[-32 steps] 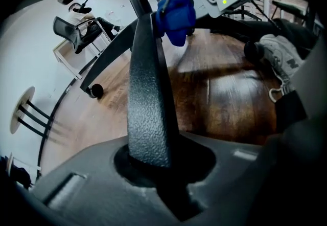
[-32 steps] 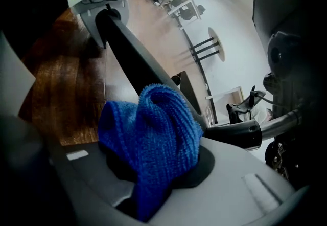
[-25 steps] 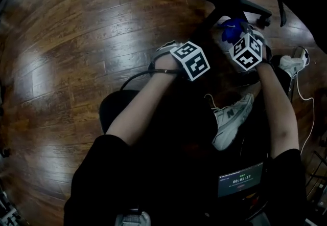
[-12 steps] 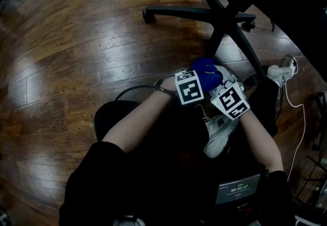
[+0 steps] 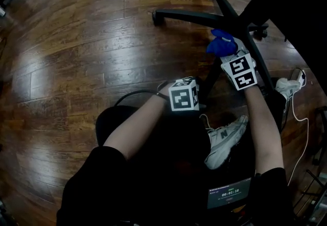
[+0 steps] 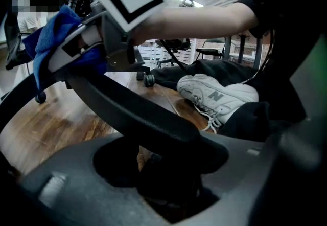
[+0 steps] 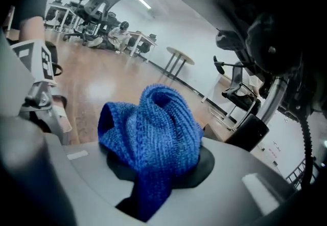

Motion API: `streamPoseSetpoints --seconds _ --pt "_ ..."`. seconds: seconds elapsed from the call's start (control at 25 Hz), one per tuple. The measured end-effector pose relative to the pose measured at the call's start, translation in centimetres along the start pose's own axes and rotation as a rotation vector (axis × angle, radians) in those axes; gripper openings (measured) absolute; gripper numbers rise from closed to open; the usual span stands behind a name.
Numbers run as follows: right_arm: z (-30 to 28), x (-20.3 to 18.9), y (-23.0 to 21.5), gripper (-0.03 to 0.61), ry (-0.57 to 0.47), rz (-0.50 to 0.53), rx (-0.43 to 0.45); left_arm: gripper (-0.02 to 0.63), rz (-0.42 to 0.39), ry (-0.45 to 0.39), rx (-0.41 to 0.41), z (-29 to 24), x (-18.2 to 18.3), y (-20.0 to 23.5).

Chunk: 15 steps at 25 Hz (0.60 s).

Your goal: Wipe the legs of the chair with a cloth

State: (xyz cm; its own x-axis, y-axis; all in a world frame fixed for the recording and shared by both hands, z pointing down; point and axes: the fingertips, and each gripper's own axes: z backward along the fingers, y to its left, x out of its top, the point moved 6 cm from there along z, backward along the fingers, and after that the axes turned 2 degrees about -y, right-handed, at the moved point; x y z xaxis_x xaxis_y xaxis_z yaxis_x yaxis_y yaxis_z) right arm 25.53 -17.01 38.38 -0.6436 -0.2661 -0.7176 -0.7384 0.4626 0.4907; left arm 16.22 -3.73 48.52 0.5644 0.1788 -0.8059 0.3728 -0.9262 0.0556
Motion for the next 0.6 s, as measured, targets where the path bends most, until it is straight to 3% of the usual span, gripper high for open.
streamPoseSetpoints --seconds 0.16,0.32,0.6 --pt "-1.3 0.3 -3.0 0.097 0.026 -0.006 -0.036 0.275 -0.003 -0.005 -0.014 0.0 -0.1 -0.1" --pt "-0.7 0.0 -1.9 0.095 0.033 0.013 -0.053 0.276 0.003 -0.001 -0.003 -0.3 0.0 -0.1" --pt "4.6 -1.0 5.9 0.095 -0.057 0.005 0.121 0.276 0.006 0.008 0.032 -0.4 0.2 0.0"
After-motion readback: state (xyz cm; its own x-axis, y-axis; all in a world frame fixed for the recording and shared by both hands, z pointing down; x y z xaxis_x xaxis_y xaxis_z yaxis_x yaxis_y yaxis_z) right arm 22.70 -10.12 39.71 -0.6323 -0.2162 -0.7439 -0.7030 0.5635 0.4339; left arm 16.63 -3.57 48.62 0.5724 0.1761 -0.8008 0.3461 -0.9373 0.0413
